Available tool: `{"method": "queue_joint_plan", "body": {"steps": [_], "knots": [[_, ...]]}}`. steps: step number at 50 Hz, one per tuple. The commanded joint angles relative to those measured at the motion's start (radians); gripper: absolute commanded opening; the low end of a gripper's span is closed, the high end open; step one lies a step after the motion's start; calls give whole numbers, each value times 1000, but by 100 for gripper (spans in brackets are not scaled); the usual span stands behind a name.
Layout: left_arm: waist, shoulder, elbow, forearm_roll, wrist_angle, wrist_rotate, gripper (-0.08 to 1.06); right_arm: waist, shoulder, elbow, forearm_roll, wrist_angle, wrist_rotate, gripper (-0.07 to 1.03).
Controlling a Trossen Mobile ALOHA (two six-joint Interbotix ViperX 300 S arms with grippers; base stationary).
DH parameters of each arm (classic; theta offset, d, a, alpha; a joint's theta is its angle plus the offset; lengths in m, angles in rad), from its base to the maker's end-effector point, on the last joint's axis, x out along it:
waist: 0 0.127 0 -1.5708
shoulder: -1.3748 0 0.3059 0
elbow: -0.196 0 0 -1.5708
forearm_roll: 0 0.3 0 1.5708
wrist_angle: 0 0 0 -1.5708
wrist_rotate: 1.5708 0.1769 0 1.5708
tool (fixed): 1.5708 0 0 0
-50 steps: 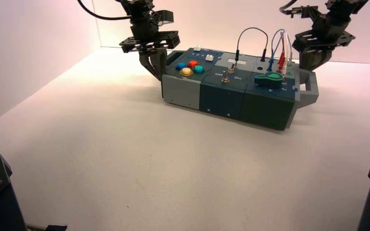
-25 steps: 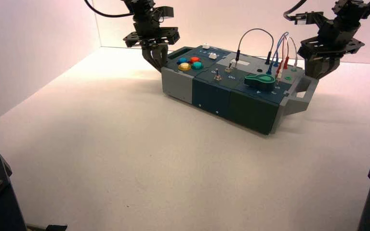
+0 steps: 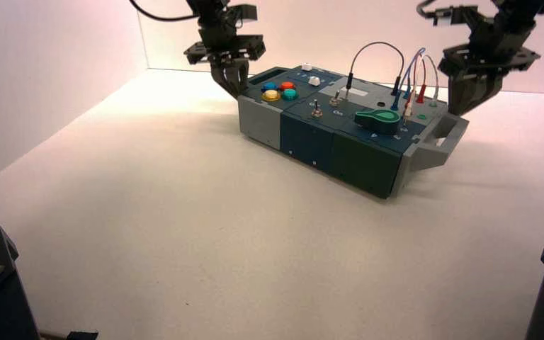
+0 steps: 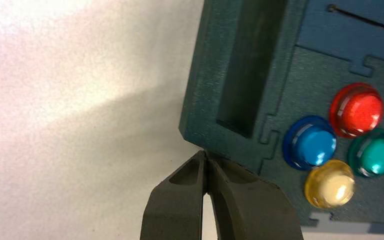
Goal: Rotate the box clockwise.
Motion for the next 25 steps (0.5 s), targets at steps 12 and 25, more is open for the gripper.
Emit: {"method": "queue_joint_plan", "body": {"steps": [12, 25], "knots": [[-12, -225, 38, 0, 37, -8, -3, 37, -225, 9, 80, 18, 31, -2], [-12, -388, 120, -2, 75, -11, -3, 37, -425, 77, 133, 17, 48, -2]]}}
